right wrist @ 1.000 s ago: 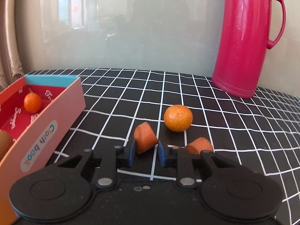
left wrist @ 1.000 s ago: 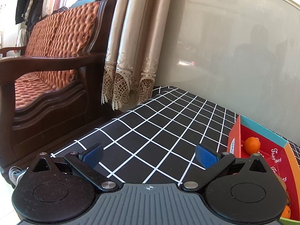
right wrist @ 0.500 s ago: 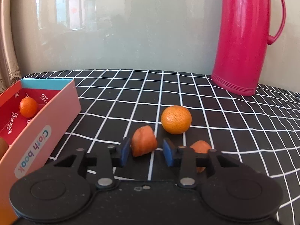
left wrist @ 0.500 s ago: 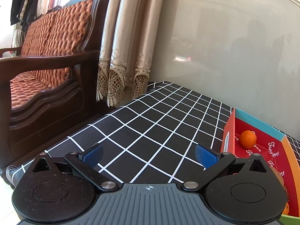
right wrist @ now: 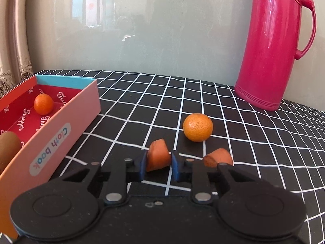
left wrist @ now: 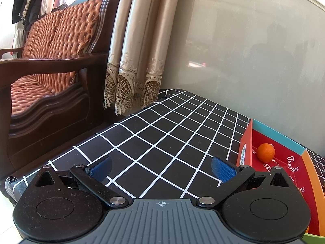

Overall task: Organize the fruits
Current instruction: 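Carry the orange chunk into the red box and open the right gripper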

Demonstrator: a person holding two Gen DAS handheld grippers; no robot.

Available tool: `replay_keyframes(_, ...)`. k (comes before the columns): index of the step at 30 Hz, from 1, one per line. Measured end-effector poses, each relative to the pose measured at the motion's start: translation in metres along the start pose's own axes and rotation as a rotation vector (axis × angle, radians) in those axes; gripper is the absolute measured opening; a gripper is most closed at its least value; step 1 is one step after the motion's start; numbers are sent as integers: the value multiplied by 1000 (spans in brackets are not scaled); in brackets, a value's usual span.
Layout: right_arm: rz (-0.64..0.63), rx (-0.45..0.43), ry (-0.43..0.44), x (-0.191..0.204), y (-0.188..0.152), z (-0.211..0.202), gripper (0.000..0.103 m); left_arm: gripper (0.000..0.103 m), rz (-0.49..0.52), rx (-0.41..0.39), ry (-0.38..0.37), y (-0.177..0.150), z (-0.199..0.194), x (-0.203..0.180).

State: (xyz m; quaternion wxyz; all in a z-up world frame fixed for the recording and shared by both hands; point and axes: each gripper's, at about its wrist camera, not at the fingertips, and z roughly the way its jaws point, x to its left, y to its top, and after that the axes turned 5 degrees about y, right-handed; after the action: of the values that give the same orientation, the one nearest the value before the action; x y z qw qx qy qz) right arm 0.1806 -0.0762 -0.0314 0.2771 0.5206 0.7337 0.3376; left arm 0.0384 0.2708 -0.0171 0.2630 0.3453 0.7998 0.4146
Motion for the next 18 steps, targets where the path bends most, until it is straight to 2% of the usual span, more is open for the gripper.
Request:
replay_keyframes(11, 1, -54, 51, -2, 1, -32, 23, 103, 4, 0, -17, -2, -4, -9)
replay_keyframes(18, 24, -107, 77, 4, 17, -51, 23, 103, 17, -12, -9, -2, -7, -8)
